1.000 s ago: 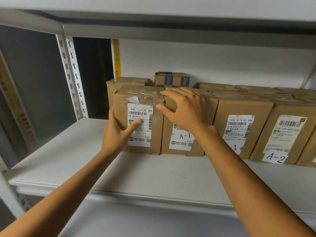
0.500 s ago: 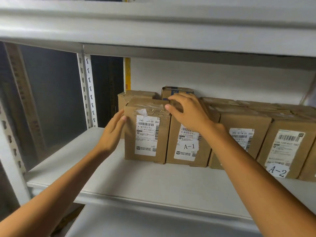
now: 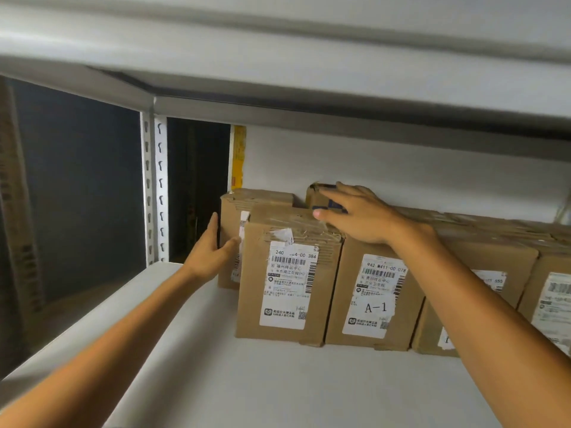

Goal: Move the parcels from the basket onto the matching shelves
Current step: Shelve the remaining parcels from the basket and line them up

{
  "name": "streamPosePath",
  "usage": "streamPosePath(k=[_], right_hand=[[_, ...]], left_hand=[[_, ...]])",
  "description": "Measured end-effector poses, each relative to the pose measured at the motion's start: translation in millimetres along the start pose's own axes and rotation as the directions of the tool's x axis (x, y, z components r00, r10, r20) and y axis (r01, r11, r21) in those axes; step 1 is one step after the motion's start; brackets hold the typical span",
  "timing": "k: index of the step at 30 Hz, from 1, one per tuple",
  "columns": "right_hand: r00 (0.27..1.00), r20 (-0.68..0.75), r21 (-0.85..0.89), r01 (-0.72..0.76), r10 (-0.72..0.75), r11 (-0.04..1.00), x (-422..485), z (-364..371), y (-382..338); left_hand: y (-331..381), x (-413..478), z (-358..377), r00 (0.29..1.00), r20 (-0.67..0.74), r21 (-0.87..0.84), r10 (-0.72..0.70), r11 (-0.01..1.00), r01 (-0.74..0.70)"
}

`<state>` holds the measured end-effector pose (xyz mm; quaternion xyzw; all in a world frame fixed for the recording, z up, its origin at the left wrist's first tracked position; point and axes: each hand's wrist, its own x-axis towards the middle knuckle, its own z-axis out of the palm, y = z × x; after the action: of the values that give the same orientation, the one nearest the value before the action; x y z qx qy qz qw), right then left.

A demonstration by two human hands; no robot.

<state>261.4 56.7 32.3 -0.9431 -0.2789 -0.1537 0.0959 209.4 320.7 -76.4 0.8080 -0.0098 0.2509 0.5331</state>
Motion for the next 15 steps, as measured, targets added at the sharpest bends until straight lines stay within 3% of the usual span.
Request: streamPosePath(k=[6,12,15], right_hand=[[0.975,0.197,-0.021,-0.105,0.107,0.994,10,-3,7],[0.955,0.215,-0.040,-0.199,0.203,0.979,2,-7,17],[0.960,0.193,-0.024,-0.201,0.202,0.979,-1,-11,25]], left_hand=[[8,19,16,0.998,-0.054,-0.016,0.020,1.000,-0.020],[5,18,29,0.995,0.036,-0.113,0.097,0.989,-0.092],[3,24,31,0.997,0.048,-0.182,0.064,0.982,-0.054]])
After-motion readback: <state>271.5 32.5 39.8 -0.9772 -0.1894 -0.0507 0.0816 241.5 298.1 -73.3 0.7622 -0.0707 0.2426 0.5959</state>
